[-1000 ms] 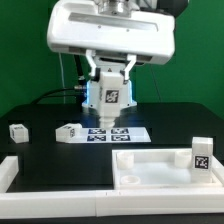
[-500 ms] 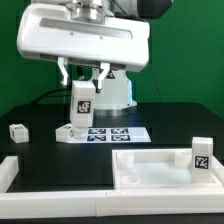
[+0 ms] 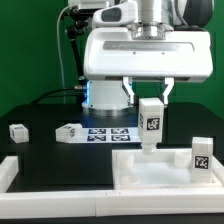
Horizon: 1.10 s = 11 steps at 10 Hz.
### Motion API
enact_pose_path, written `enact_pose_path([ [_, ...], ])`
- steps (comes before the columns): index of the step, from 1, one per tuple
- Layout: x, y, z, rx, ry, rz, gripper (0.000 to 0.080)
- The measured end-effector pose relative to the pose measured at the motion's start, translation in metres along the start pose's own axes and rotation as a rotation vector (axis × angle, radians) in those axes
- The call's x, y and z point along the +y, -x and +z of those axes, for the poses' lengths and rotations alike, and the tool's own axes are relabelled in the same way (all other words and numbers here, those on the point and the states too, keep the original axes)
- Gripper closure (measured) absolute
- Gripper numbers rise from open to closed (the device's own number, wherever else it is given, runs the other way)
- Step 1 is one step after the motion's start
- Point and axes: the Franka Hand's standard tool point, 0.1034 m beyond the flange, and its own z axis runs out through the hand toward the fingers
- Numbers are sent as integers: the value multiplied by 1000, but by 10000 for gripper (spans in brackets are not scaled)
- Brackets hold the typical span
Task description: Assemble square table
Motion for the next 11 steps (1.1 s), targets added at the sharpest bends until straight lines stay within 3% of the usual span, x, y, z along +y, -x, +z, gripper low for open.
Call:
enact_pose_path([
  [3,9,1,0,3,10,-19,509],
  [4,25,7,2,5,24,-52,509],
  [5,37,9,4,-2,23,-47,509],
  [8,48,8,15,-8,21,-39,509],
  [11,35,7,25,-11,13,-31,509],
])
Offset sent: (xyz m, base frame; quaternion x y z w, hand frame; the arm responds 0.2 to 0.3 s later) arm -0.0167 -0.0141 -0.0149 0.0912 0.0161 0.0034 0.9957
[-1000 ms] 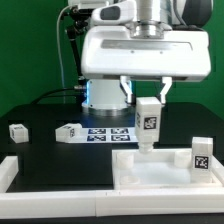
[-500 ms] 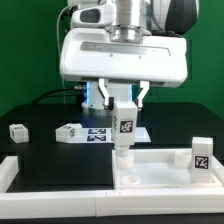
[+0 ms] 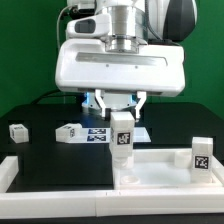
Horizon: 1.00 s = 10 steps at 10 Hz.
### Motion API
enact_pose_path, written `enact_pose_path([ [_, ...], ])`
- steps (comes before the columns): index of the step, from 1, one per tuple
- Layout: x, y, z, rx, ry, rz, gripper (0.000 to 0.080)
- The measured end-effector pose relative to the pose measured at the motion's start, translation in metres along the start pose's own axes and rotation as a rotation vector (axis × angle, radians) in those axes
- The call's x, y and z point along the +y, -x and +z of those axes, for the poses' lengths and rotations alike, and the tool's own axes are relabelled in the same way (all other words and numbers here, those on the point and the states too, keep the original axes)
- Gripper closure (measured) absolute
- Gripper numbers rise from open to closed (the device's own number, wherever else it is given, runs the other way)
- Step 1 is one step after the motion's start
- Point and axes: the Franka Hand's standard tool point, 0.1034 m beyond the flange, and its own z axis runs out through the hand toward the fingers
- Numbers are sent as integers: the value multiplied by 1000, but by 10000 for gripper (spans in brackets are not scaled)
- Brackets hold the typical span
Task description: Assemble square table
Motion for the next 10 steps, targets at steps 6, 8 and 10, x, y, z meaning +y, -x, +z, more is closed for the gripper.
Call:
enact_pose_path([
  [6,-13,6,14,-15,-3,-7,509],
  [8,-13,4,18,-12,0,-9,509],
  [10,-14,5,24,-17,1,-12,509],
])
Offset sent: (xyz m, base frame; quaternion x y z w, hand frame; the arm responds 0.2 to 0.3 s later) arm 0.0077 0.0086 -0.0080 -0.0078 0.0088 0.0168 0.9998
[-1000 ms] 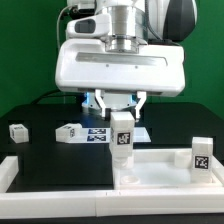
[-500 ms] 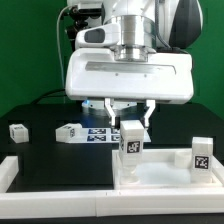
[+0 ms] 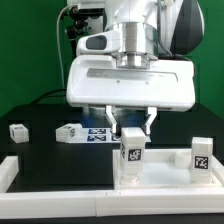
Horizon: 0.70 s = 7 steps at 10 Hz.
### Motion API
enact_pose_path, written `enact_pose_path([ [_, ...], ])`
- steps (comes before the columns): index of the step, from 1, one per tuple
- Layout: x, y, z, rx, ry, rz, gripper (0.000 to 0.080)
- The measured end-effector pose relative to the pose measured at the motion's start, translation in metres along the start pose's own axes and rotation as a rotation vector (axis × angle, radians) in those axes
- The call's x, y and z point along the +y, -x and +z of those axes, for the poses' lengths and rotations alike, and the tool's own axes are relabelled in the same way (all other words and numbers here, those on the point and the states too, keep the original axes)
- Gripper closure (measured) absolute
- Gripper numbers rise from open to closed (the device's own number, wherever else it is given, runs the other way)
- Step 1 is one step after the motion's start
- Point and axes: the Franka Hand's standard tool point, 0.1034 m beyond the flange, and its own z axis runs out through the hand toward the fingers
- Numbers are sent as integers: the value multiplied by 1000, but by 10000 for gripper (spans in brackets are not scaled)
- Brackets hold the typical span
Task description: Assemble square table
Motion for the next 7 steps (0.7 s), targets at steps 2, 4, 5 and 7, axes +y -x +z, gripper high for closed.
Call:
enact_pose_path([
  [2,-1,4,3,-6,1,-2,509],
  [4,0,9,4,-9,4,-3,509],
  [5,0,9,4,-9,4,-3,509],
  [7,0,9,4,-9,4,-3,352],
])
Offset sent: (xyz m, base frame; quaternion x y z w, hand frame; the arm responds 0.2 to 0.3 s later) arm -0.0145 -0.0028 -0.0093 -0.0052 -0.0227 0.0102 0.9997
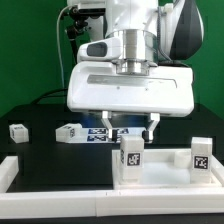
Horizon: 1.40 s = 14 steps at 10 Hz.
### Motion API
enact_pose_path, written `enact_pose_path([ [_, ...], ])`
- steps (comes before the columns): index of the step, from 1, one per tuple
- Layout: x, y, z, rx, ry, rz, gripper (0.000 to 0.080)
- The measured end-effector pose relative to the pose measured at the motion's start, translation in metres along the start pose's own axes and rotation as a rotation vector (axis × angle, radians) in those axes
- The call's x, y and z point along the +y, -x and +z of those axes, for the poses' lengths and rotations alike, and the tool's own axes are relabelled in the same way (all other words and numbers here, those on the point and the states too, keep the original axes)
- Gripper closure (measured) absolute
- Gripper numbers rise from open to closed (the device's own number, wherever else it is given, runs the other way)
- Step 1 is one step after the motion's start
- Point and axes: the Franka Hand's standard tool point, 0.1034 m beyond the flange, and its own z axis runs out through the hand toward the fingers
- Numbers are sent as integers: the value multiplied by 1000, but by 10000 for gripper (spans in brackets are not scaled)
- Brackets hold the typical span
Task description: Assemble square table
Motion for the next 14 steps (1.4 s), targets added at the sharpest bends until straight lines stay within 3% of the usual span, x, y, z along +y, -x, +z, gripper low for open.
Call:
enact_pose_path([
  [1,0,0,0,0,0,0,226],
  [2,0,0,0,0,0,0,226],
  [3,0,0,0,0,0,0,165],
  [9,0,0,0,-10,-4,1,150],
  [10,-2,4,-2,-105,-42,-8,150],
  [12,-7,-3,-10,-203,-97,-23,150],
  [14,-12,-6,-7,-250,-116,-34,150],
])
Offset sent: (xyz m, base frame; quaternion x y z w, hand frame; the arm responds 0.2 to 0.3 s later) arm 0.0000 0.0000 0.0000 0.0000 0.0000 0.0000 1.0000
